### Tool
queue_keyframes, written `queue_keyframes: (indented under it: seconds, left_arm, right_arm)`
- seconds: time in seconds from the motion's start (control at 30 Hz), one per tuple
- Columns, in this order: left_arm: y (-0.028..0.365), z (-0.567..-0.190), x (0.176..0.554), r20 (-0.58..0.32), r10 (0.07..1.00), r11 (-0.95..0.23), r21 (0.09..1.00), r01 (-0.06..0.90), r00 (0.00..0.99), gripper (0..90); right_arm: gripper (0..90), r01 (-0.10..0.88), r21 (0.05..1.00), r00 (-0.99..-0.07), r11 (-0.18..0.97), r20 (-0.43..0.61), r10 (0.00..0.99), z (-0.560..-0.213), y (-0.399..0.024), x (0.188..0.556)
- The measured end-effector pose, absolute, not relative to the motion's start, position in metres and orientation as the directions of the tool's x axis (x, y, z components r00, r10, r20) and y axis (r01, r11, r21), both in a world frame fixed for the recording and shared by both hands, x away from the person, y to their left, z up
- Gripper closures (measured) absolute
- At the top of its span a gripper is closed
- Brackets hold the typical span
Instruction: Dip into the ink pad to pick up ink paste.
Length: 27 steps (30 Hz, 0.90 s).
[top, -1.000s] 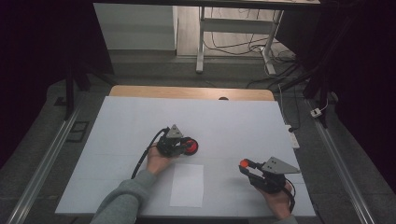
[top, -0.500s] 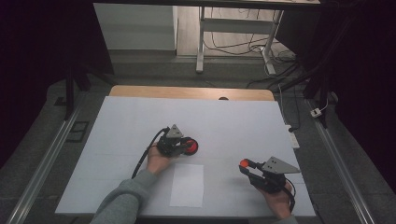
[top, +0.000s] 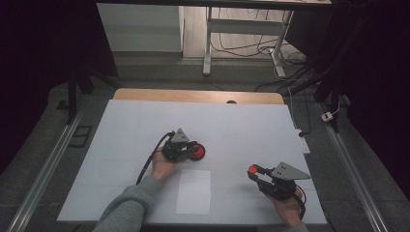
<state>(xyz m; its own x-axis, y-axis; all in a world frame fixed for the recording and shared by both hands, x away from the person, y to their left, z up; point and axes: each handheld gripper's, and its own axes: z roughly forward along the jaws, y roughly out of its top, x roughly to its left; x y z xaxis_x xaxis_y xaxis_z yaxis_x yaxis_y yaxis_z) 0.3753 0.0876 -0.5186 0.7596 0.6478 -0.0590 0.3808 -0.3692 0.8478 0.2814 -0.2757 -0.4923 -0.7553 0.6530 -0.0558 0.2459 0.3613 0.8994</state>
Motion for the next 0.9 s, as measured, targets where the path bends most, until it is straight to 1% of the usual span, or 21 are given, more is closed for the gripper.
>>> queue_keyframes:
  seconds: [0.07,0.43,0.9]
  left_arm:
    - [0.089,-0.511,0.375,-0.076,0.640,-0.351,0.856,0.379,0.765,73.3]
    - [0.099,-0.495,0.372,-0.132,0.624,-0.303,0.868,0.394,0.770,73.2]
    - [0.104,-0.483,0.366,-0.153,0.606,-0.302,0.864,0.403,0.781,73.2]
  right_arm:
    - [64.7,0.244,0.901,-0.757,0.358,-0.054,0.651,-0.492,-0.276,0.281]
    - [64.7,0.243,0.901,-0.757,0.360,-0.056,0.650,-0.491,-0.276,0.282]
    - [64.7,0.247,0.900,-0.757,0.358,-0.051,0.652,-0.492,-0.276,0.284]
